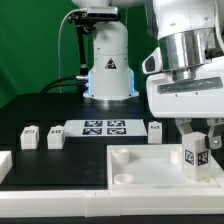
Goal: Assemble one leg
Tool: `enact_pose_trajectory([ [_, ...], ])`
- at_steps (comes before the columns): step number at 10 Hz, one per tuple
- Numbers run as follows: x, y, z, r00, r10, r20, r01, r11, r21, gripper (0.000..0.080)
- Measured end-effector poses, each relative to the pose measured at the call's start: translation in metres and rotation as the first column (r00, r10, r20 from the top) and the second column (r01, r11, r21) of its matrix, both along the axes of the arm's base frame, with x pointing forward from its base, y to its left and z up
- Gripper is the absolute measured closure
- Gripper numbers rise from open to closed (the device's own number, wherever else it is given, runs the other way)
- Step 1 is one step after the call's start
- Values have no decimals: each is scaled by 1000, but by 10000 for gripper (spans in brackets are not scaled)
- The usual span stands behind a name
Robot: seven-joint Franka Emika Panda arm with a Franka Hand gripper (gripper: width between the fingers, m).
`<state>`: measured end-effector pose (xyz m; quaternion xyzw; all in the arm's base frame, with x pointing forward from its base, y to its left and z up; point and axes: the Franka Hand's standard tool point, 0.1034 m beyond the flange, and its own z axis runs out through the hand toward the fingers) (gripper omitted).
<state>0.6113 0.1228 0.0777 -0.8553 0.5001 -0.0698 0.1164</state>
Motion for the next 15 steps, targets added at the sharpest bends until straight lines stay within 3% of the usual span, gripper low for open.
enact_pose_trajectory([
  [1, 0, 0, 0, 1000, 1, 0, -1, 1000, 0, 281],
  [2, 0, 1, 0, 998, 68, 8, -68, 998, -18, 281],
  [3, 0, 0, 0, 982, 187, 20, -186, 981, -49, 173],
  [4, 0, 1, 0, 937, 349, 29, -345, 933, -99, 157],
  [7, 1, 1, 0, 717, 697, -16, -686, 702, -192, 151],
  [9, 5, -6, 0, 505, 861, -57, -841, 476, -258, 150],
  [11, 6, -12, 0, 390, 917, -81, -891, 353, -285, 150],
  [12, 7, -14, 1, 287, 952, -104, -920, 244, -306, 150],
  [14, 7, -14, 0, 265, 958, -108, -925, 222, -308, 150],
  [15, 7, -14, 0, 265, 958, -108, -925, 222, -308, 278],
])
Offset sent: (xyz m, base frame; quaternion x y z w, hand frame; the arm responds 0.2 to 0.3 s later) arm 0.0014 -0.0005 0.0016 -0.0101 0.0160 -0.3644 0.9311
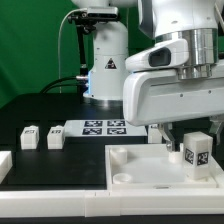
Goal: Assemble one leg
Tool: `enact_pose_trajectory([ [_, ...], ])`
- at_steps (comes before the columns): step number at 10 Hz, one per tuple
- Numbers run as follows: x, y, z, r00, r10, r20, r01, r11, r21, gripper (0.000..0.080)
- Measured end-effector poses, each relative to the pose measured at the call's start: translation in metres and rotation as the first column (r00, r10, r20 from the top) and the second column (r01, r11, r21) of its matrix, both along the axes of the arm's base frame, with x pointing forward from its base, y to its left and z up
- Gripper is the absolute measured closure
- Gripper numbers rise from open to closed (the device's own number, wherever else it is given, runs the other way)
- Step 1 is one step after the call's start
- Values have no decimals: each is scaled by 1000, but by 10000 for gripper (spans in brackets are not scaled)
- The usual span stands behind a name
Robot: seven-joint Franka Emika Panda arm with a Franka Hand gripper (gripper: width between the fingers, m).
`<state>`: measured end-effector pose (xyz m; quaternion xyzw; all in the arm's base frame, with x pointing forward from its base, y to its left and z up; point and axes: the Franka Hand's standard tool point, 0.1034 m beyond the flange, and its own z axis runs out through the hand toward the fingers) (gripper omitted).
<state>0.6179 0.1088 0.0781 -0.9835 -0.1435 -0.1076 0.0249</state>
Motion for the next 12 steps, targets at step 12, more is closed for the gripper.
enact_pose_trajectory([
  [12, -3, 1, -2, 606, -781, -152, 795, 585, 161, 509],
])
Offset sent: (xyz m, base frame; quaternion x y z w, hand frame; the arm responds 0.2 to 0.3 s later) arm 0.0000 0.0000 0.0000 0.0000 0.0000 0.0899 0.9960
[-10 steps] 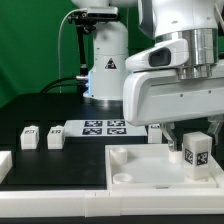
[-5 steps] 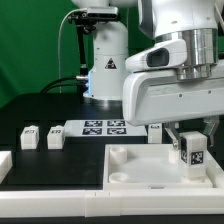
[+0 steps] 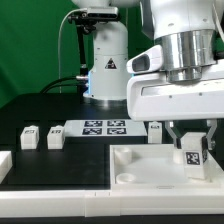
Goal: Assemble one leg
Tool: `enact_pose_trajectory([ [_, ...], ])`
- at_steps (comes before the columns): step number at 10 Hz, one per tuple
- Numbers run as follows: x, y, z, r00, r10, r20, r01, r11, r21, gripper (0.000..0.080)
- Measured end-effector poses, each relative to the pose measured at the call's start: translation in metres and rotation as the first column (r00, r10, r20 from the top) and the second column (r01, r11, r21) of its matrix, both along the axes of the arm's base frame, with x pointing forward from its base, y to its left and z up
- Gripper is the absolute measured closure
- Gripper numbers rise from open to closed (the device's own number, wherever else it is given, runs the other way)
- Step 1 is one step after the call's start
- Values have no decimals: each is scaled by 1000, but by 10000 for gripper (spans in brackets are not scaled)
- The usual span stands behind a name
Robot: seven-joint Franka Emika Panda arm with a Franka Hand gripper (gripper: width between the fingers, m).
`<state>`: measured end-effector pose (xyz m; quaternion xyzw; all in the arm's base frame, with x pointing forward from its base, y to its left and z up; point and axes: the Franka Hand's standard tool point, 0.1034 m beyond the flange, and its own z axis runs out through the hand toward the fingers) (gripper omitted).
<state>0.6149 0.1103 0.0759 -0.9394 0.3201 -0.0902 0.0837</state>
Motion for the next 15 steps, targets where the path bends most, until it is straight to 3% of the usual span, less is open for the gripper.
enact_pose_trajectory([
  [3, -3, 5, -1, 886, -458, -74, 463, 882, 88, 508],
  [5, -3, 6, -1, 780, -615, -117, 626, 771, 119, 508],
  [6, -3, 6, -1, 766, -631, -123, 642, 756, 124, 508],
  [8, -3, 6, -1, 802, -587, -110, 597, 794, 118, 484],
  [9, -3, 6, -1, 803, -585, -110, 595, 795, 118, 271],
  [10, -2, 6, 0, 856, -510, -87, 517, 850, 104, 271],
  [11, -2, 7, 1, 927, -372, -55, 375, 924, 77, 177],
  [13, -2, 10, 1, 990, -138, -16, 138, 990, 26, 155],
  [15, -2, 14, 1, 988, 156, -6, -156, 986, -59, 151],
])
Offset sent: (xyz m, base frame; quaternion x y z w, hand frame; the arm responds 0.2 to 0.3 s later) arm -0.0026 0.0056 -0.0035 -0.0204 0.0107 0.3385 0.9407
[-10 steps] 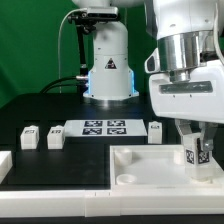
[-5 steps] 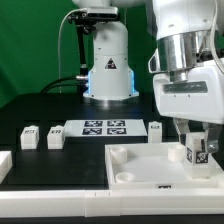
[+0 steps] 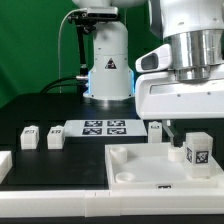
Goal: Assemble one leg
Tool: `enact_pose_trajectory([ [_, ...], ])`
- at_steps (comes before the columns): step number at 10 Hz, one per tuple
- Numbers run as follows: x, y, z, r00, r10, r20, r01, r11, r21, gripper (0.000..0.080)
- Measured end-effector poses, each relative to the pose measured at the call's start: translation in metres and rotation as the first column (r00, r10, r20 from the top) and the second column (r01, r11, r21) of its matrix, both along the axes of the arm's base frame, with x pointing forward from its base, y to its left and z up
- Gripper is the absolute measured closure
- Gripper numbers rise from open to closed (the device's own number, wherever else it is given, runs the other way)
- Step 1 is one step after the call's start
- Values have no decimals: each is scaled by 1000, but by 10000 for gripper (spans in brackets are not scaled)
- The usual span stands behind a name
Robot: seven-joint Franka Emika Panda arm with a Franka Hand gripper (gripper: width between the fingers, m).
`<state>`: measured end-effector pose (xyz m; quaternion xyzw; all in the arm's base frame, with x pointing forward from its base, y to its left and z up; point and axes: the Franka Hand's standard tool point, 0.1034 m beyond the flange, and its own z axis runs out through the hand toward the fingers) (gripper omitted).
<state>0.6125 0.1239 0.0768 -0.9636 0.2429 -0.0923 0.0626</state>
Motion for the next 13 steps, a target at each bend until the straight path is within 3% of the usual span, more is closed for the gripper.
enact_pose_trajectory([
  [3, 0, 0, -1, 911, 413, -6, -411, 904, -121, 150],
  [4, 1, -2, 0, 873, 488, -12, -484, 864, -141, 150],
  [8, 0, -5, -1, 852, 523, -15, -519, 842, -150, 162],
  [9, 0, -5, -1, 852, 523, -15, -519, 842, -150, 329],
  [10, 0, -5, -1, 860, 510, -14, -507, 850, -146, 329],
  [11, 0, -5, -1, 869, 495, -13, -492, 859, -143, 509],
  [13, 0, -5, -2, 892, 452, -10, -449, 884, -132, 508],
])
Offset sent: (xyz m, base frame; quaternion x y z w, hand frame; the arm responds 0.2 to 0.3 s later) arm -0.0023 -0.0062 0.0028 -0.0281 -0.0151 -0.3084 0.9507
